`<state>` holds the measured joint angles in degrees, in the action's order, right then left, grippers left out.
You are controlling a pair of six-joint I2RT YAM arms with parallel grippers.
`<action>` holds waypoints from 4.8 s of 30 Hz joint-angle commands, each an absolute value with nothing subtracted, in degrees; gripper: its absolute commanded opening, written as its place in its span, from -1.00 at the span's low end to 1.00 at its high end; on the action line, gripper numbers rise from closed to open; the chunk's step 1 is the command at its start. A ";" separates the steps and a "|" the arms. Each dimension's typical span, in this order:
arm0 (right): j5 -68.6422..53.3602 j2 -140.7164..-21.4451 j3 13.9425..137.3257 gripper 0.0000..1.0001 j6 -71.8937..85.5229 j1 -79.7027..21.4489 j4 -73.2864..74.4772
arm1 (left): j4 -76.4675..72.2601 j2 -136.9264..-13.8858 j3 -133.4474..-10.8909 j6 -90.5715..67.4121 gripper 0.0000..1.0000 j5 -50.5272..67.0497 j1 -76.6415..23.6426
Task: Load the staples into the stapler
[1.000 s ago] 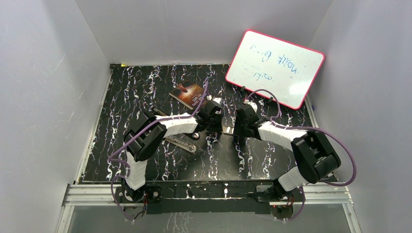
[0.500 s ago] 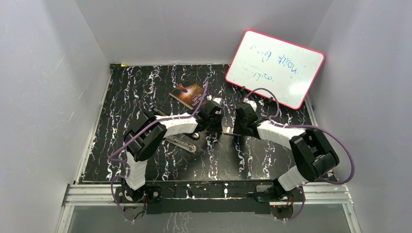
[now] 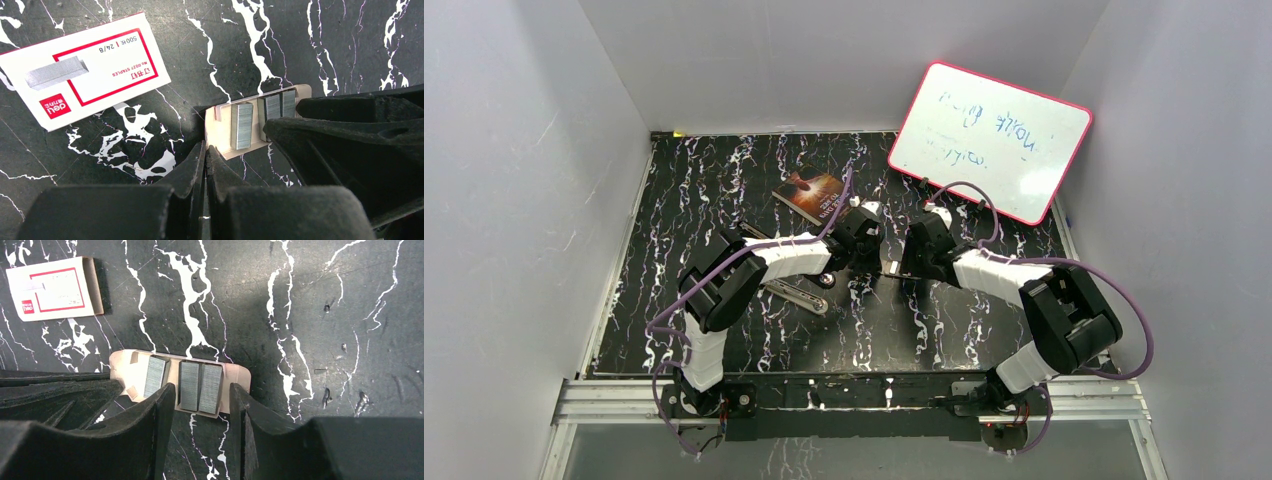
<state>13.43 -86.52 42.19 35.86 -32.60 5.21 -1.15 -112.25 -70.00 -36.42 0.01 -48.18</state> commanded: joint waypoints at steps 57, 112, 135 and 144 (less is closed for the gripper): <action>21.58 -98.42 50.27 -0.09 26.02 -34.44 16.70 | -0.44 -109.15 -70.13 -36.28 -1.00 0.67 -47.81; 14.23 -83.49 49.92 0.04 19.23 -49.71 12.68 | -2.31 -89.38 -70.32 -24.64 0.23 4.71 -32.92; 20.40 -84.99 48.79 0.01 21.11 -50.01 14.76 | 1.58 -80.86 -63.18 -16.17 0.27 0.93 -22.42; 17.94 -90.24 50.68 0.00 19.60 -49.89 15.88 | 1.66 -80.77 -62.90 -15.91 0.27 0.97 -21.80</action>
